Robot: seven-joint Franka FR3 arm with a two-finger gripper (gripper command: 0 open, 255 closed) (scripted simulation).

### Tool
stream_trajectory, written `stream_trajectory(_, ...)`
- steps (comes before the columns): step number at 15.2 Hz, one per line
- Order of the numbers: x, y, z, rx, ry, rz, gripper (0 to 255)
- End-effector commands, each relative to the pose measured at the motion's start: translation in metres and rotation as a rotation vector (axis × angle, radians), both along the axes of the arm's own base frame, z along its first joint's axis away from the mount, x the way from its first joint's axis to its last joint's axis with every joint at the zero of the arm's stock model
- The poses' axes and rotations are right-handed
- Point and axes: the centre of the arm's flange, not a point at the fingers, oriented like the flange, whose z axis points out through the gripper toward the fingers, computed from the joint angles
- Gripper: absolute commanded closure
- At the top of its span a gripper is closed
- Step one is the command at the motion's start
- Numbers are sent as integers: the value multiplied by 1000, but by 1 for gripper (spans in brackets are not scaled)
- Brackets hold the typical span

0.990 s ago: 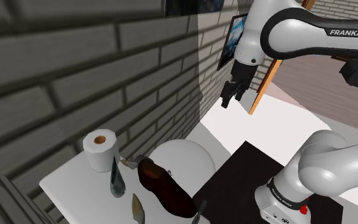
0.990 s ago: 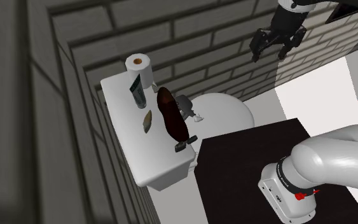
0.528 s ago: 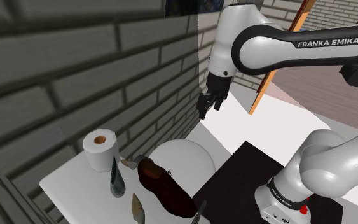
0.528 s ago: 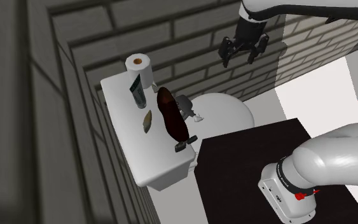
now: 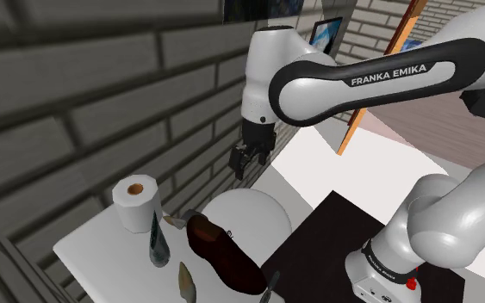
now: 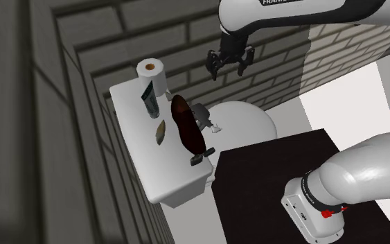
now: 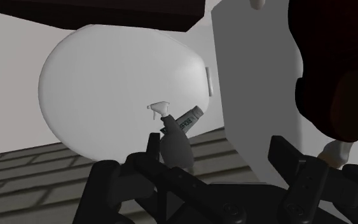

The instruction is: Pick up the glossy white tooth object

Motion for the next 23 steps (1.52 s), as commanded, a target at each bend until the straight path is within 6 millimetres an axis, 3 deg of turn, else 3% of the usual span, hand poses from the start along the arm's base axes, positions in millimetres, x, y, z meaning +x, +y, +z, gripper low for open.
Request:
stream_trajectory(1,8,24,-10,2,3,11,0)
stream_trajectory(16,60,201,-85,13,27,94,0)
stream_trajectory(23,60,203,-117,13,27,95,0)
